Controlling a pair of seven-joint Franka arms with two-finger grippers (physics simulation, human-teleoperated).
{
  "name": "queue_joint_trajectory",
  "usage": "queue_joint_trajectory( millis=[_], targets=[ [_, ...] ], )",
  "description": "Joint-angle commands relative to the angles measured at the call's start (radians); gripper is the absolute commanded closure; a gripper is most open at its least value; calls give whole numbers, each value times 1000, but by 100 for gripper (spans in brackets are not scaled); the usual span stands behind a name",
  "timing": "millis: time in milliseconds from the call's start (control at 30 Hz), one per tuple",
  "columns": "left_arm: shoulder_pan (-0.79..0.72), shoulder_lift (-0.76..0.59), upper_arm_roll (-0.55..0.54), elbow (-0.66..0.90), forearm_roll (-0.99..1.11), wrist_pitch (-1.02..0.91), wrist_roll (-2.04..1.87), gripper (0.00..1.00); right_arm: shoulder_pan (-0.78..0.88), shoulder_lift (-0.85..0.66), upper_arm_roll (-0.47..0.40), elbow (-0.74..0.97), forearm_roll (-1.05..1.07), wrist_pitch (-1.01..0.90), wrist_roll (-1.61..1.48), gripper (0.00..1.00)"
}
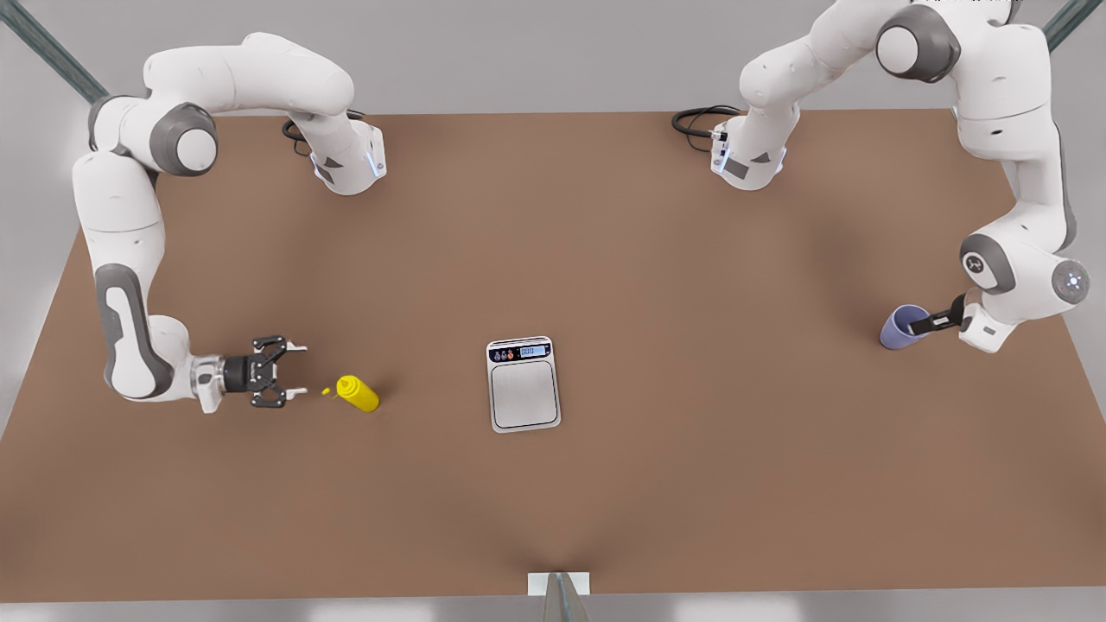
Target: Move cup to the weight, pick up sauce bottle, pour sauce
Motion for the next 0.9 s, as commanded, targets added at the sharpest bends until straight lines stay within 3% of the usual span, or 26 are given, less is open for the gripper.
queue_joint_trajectory(
  millis=[0,67,367,733,867],
  targets=[
    [0,2,0,1,0,0,0,11,0,0,0,0,2,13,2,0],
    [0,13,0,1,0,3,0,33,3,0,0,2,37,45,4,0],
    [0,24,0,5,0,11,0,79,69,14,2,-17,60,56,-21,0],
    [-14,32,-2,21,-20,8,-2,79,130,14,-1,6,131,76,-7,0],
    [-107,-54,-2,21,-20,-27,-3,79,163,15,-12,12,165,93,-7,0]
  ],
)
